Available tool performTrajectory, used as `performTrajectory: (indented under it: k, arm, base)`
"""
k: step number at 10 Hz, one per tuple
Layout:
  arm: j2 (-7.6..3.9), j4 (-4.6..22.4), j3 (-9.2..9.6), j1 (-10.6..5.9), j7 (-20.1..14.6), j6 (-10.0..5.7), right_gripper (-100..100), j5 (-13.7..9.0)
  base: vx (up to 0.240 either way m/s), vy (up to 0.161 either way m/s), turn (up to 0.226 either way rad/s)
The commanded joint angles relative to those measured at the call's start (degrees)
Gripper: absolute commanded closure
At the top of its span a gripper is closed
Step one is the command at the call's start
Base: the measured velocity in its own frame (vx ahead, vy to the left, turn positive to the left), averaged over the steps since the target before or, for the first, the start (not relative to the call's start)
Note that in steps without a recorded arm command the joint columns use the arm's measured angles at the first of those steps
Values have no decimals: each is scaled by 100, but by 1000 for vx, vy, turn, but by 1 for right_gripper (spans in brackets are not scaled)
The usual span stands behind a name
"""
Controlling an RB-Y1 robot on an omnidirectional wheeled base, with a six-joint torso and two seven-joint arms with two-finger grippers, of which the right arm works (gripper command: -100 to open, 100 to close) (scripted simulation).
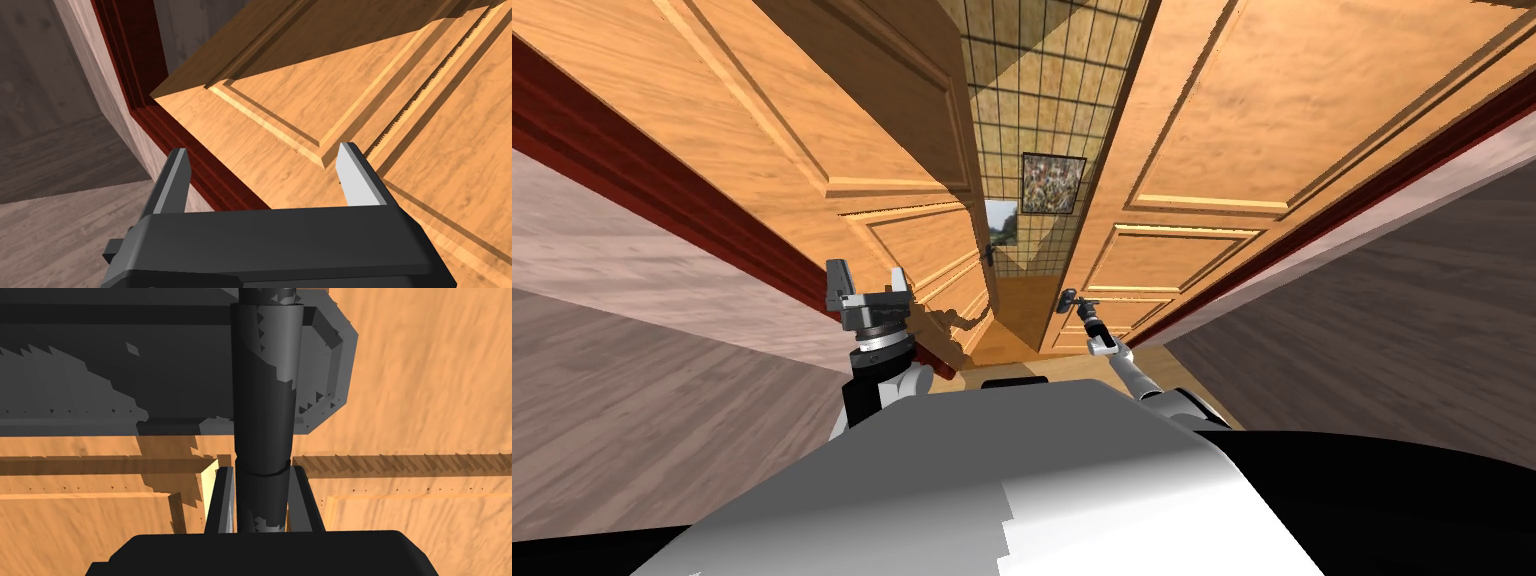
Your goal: Push the door open
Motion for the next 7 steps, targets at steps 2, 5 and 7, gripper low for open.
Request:
performTrajectory:
  k: [2,5,7]
  arm:
    - [60,52,-275,-136,184,46,100,4]
    - [187,168,-439,-251,336,63,100,25]
    - [324,295,-617,-377,502,81,100,49]
  base:
    - [106,12,-21]
    - [65,7,-19]
    - [74,10,-49]
